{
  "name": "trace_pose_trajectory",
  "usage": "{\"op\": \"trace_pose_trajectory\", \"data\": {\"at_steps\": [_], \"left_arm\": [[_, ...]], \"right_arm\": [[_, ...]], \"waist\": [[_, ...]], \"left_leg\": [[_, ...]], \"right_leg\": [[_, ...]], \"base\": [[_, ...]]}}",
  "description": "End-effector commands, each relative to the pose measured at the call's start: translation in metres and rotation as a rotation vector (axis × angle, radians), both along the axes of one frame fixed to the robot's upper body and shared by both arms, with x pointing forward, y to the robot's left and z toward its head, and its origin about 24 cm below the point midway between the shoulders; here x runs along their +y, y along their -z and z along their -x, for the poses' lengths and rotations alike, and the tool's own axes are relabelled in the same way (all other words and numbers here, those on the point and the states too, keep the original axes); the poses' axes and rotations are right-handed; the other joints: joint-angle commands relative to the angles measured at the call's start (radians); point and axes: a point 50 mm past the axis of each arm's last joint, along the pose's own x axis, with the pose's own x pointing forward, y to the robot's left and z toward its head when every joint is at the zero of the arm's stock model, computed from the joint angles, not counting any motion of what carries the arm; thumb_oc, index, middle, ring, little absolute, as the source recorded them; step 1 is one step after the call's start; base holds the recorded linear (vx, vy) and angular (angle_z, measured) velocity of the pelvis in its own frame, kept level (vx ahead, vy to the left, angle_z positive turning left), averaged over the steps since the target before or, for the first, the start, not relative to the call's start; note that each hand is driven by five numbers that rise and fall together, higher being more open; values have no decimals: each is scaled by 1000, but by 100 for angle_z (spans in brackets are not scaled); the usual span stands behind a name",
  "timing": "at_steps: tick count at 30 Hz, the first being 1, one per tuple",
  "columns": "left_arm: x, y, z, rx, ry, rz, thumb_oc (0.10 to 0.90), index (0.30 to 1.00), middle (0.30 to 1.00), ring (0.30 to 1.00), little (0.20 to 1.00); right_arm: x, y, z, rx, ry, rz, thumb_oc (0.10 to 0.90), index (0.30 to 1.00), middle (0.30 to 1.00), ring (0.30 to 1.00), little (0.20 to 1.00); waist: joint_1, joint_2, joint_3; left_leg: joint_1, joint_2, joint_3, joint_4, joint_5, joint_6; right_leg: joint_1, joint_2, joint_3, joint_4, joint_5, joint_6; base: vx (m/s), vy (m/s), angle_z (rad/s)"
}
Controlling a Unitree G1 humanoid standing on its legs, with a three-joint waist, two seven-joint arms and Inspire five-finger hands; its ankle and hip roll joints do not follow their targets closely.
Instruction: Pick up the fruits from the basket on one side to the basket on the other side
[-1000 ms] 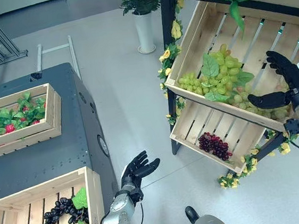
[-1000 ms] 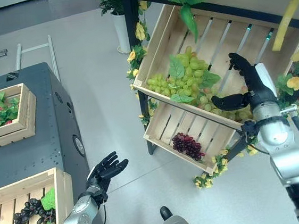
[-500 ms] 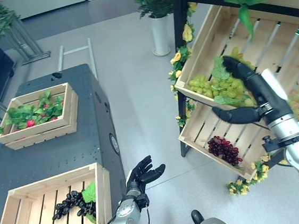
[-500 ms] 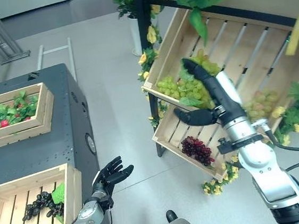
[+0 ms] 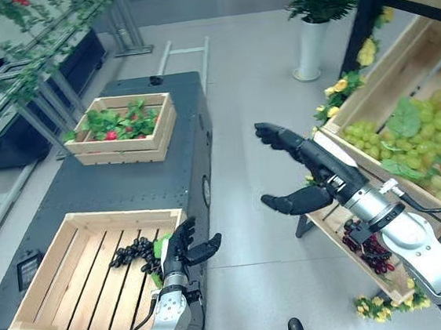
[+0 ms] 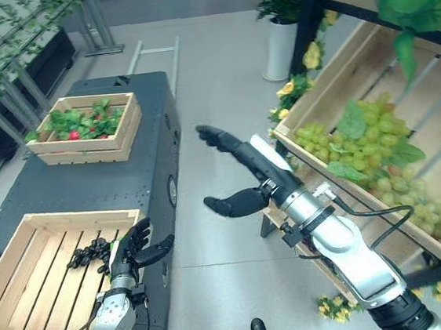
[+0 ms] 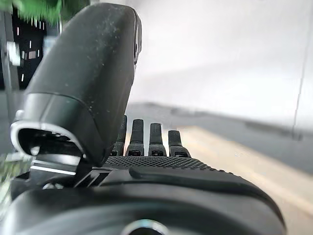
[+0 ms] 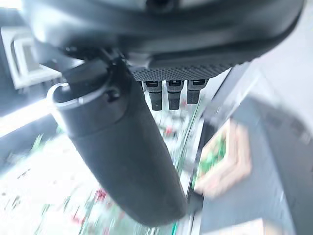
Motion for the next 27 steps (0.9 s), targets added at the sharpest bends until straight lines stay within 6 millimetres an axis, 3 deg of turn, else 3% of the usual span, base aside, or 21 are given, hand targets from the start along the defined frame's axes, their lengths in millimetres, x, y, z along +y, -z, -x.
{"op": "trace_pose_trajectory", "data": {"at_steps": [1,14,20,27], "left_arm": [[18,-51,-30,-257,8,-156,800,900,900,900,900],[57,-76,-22,-307,-29,-415,800,900,900,900,900],[93,-79,-21,-178,-37,-583,800,900,900,900,900],[119,-75,-16,-58,-52,-740,800,900,900,900,900]], "right_arm": [[20,-51,3,-228,-144,-162,800,900,900,900,900],[25,-8,-7,-9,-121,-134,800,900,900,900,900],[24,17,-9,111,-84,-97,800,900,900,900,900],[18,44,-10,236,-37,-37,800,900,900,900,900]], "waist": [[35,-18,-44],[96,1,-19],[101,24,-2],[94,45,18]], "left_leg": [[20,-58,-55,10,-79,17],[-1,-65,-139,10,-53,14],[-10,-70,-166,10,-40,13],[-19,-78,-170,10,-33,15]], "right_leg": [[18,-3,-53,2,11,-12],[40,-16,-125,2,-8,-24],[47,-23,-147,2,-10,-24],[41,-32,-155,2,-8,-20]], "base": [[13,-37,35],[5,-5,23],[22,20,12],[46,53,8]]}}
